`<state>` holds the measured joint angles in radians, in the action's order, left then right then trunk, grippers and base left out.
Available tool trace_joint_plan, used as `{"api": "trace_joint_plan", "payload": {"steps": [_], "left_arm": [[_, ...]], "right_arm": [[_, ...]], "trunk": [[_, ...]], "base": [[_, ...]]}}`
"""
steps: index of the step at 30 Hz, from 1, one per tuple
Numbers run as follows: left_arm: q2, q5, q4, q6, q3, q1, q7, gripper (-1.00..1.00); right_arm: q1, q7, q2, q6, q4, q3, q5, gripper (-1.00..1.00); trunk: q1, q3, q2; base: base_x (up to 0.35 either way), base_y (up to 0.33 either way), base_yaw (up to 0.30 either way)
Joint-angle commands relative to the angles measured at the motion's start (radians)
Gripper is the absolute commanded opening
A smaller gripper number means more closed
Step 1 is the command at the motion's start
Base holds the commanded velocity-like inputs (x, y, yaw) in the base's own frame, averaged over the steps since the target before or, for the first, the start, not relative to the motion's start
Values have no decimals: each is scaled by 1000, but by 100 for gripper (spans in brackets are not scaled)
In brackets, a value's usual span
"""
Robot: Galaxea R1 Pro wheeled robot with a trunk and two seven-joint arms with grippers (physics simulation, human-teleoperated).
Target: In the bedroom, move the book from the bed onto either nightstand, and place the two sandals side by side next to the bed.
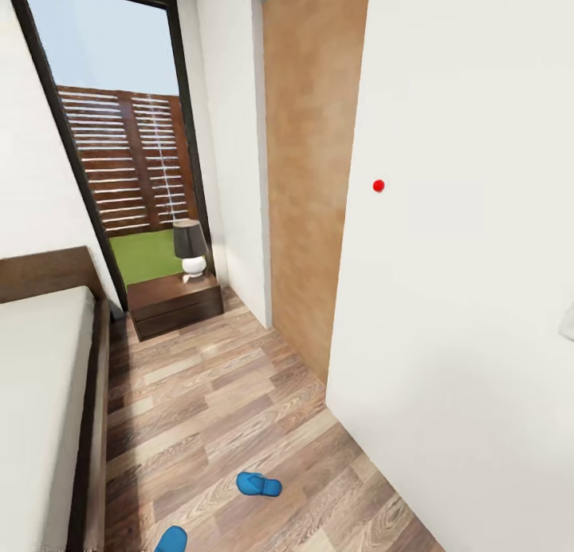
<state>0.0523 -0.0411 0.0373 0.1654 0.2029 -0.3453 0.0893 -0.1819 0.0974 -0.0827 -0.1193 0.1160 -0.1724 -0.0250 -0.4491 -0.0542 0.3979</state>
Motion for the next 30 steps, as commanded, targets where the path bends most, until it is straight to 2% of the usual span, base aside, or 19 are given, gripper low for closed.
{"api": "trace_joint_plan", "payload": {"steps": [1, 30], "left_arm": [[0, -3, -1, 3, 9, -1, 4, -100], [0, -3, -2, 2, 9, -1, 4, -100]], "right_arm": [[-1, 7, 0, -3, -1, -7, -3, 100], [-1, 7, 0, -3, -1, -7, -3, 100]], "trunk": [[-1, -2, 2], [-1, -2, 2]], "base": [[179, -135, 288], [163, -128, 280]]}}
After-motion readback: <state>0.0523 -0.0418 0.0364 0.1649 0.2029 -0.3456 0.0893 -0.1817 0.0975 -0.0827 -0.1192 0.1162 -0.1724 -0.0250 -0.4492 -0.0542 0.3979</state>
